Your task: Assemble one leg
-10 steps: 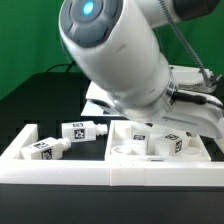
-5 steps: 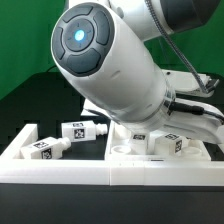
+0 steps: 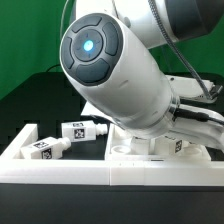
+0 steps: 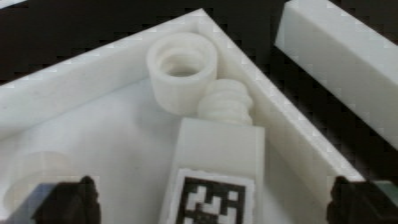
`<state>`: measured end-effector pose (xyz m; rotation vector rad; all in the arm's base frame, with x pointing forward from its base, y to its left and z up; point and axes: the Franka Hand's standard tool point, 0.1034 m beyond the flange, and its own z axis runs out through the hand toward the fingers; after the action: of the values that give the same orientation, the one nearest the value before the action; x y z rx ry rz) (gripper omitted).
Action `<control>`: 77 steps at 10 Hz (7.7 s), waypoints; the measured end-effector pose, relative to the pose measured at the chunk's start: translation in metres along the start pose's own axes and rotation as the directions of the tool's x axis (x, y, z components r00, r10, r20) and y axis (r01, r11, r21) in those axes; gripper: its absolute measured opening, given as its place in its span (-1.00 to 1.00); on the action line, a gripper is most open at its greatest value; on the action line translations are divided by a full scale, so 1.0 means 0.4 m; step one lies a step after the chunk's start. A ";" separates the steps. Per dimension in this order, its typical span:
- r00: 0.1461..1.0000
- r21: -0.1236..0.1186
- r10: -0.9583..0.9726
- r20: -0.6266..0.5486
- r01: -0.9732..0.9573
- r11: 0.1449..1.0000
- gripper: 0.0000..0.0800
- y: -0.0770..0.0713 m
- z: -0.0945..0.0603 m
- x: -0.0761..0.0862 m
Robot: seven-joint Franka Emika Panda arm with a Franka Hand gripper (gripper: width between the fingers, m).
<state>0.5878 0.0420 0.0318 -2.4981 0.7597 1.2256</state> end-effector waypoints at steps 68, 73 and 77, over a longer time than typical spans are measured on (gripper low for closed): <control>0.994 0.092 -0.031 -0.102 0.041 0.995 0.62 0.097 -0.066 0.092; 0.994 0.092 -0.031 -0.102 0.040 0.995 -0.29 0.098 -0.064 0.094; 0.995 0.089 -0.045 -0.091 0.053 0.995 -0.29 0.088 -0.110 0.046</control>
Offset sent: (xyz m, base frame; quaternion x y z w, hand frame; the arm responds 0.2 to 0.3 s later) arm -0.0100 -0.0043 -0.0067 -0.0056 0.0134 -0.0123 0.9998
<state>0.6065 -0.0129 0.0441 -2.4952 0.7536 1.0451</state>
